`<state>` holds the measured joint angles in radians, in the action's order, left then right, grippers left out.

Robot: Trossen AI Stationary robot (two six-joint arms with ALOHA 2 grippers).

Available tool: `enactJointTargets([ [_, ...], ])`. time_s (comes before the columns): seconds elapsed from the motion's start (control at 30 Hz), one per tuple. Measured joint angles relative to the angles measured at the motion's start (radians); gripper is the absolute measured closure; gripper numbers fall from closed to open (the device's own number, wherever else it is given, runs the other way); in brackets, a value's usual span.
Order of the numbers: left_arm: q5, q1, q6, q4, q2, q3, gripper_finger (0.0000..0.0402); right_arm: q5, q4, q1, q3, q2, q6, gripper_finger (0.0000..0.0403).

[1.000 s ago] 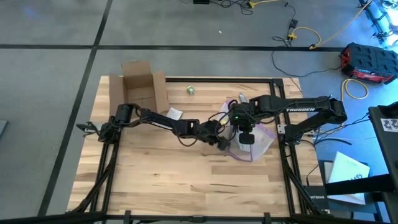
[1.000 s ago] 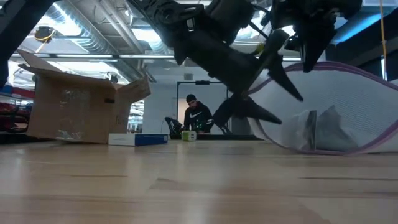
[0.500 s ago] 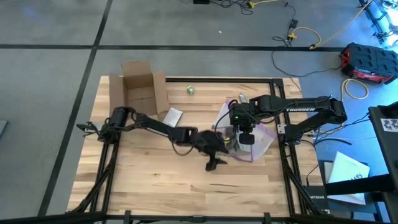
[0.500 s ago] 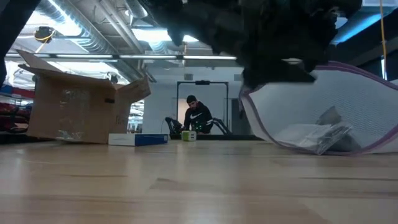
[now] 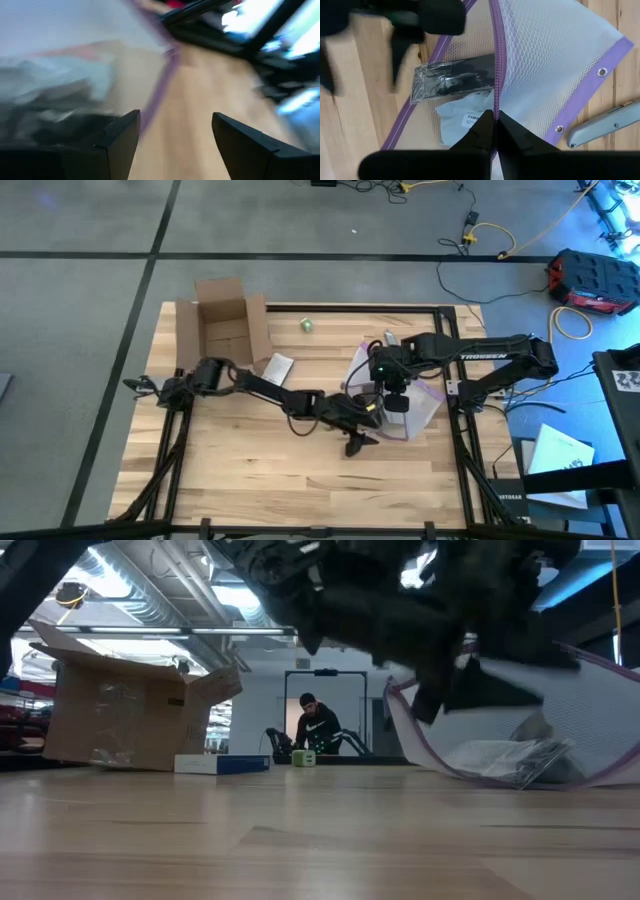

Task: Unpack boxes
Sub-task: Put the black pouch into the zip bag

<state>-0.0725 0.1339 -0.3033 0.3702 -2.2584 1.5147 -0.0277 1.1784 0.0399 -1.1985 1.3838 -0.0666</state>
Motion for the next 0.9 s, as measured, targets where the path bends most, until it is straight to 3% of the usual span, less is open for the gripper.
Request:
enactJointTargets([
  [0.13,0.191,0.033,0.125,-0.033,-0.042,0.051,0.0167,0.000,0.001,0.000,0.000,0.000,-0.005,0.0403],
  [0.2,0.210,0.043,0.131,-0.041,-0.047,0.081,0.0167,0.000,0.001,0.000,0.000,0.000,-0.008,0.0403],
  [0.27,0.165,0.048,0.126,-0.035,-0.048,0.091,0.0167,0.000,0.000,0.000,0.000,0.000,-0.008,0.0403],
  [0.37,0.011,0.050,0.176,0.026,-0.049,0.092,0.0167,0.002,-0.007,0.000,0.000,0.000,-0.009,0.0403],
  [0.47,-0.023,0.052,0.129,0.005,-0.049,0.103,0.0173,0.009,-0.005,0.000,0.000,0.000,-0.010,0.0403],
  [0.53,-0.029,0.050,0.105,-0.024,-0.049,0.103,0.0206,0.009,-0.004,0.000,0.000,0.000,-0.010,0.0403],
  [0.73,-0.024,0.040,0.152,-0.019,-0.049,0.101,0.0378,0.009,-0.010,0.000,0.000,0.000,-0.011,0.0403],
  [0.9,-0.107,0.036,0.209,-0.035,-0.088,0.101,0.0398,0.010,-0.011,0.000,0.000,0.000,-0.011,0.0403],
])
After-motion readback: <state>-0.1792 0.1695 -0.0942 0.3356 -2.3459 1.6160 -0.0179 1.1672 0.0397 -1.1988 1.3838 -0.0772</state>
